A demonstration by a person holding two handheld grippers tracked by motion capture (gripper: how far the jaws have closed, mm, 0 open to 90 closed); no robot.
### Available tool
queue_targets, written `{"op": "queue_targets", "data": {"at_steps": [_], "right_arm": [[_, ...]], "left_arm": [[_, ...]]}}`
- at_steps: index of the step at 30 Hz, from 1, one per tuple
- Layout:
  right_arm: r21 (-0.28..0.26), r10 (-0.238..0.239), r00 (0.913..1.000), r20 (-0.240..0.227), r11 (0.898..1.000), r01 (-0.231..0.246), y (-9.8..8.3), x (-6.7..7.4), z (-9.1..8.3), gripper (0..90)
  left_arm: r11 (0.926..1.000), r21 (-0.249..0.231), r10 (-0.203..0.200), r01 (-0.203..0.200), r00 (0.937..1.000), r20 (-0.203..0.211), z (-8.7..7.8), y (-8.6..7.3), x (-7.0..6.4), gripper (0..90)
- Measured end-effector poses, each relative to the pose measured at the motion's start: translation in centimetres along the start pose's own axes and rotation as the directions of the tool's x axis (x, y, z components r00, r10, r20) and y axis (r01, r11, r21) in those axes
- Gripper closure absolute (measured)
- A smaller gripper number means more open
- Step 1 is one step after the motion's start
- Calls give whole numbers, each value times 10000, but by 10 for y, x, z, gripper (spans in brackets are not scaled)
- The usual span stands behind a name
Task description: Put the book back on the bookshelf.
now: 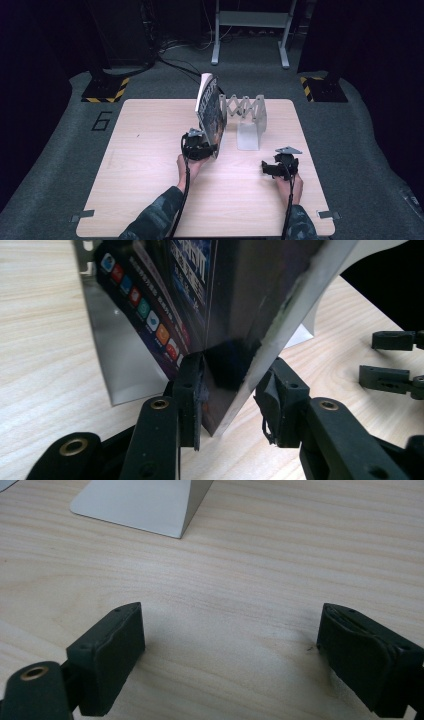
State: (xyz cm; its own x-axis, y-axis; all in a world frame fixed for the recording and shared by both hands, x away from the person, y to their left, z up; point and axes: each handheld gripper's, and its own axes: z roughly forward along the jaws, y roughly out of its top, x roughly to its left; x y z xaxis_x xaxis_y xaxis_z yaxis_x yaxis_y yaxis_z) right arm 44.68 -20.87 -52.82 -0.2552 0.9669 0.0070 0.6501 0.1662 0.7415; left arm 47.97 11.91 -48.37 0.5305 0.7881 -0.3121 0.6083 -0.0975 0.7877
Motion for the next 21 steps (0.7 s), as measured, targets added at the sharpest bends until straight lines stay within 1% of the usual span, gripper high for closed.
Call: {"op": "queue_targets", "data": {"at_steps": [5, 7, 8, 9, 10, 12, 13, 14, 15, 16, 19, 20, 21], "right_arm": [[-7, -1, 10000, 0, 10000, 1, 0, 0, 0, 112], [-8, 6, 10000, -1, 10000, -6, 0, 0, 0, 113], [-12, 8, 10000, -1, 10000, -8, 0, 0, 0, 114], [-12, 10, 10000, 0, 10000, -10, 0, 0, 0, 114], [-13, 8, 10000, 2, 10000, -8, 0, 0, 0, 114], [-2, 21, 10000, 3, 10000, -21, 0, 0, 0, 115], [-2, 28, 10000, 5, 10000, -28, 0, 0, 0, 115], [1, -11, 10000, -40, 10000, 11, 0, 0, 0, 115], [1, -11, 10000, -40, 10000, 11, 0, 0, 0, 115], [-28, 34, 10000, -65, 10000, -34, 0, 0, 0, 115], [-52, -5, 10000, -42, 10000, 5, 0, 0, 0, 116], [-33, -32, 10000, -41, 10000, 32, 0, 0, 0, 116], [20, -44, 10000, -53, 10000, 44, 0, 0, -1, 116]], "left_arm": [[10000, -27, -26, 27, 9999, 112, 2, -1, -4, 641], [10000, 38, 25, -26, 9998, 198, 4, -2, -6, 642], [10000, 28, 3, -3, 9998, 210, 5, -2, -8, 643], [10000, 5, 61, -61, 9996, 259, 6, -2, -8, 642], [10000, -25, 13, -13, 9997, 251, 8, -3, -12, 642], [9999, -8, 102, -102, 9998, 183, 10, -3, -14, 641], [9998, -9, 197, -197, 9994, 278, 11, -4, -14, 641], [9998, -30, 206, -205, 9993, 320, 11, -4, -14, 641], [10000, -44, 26, -24, 9995, 328, 12, -4, -15, 641], [9999, -31, 115, -114, 9992, 373, 12, -4, -16, 639], [10000, -51, 86, -85, 9994, 334, 11, -4, -17, 616], [9996, -47, 284, -282, 9989, 374, 10, -4, -15, 616], [9997, -84, 210, -208, 9993, 300, 10, -5, -16, 585]]}}
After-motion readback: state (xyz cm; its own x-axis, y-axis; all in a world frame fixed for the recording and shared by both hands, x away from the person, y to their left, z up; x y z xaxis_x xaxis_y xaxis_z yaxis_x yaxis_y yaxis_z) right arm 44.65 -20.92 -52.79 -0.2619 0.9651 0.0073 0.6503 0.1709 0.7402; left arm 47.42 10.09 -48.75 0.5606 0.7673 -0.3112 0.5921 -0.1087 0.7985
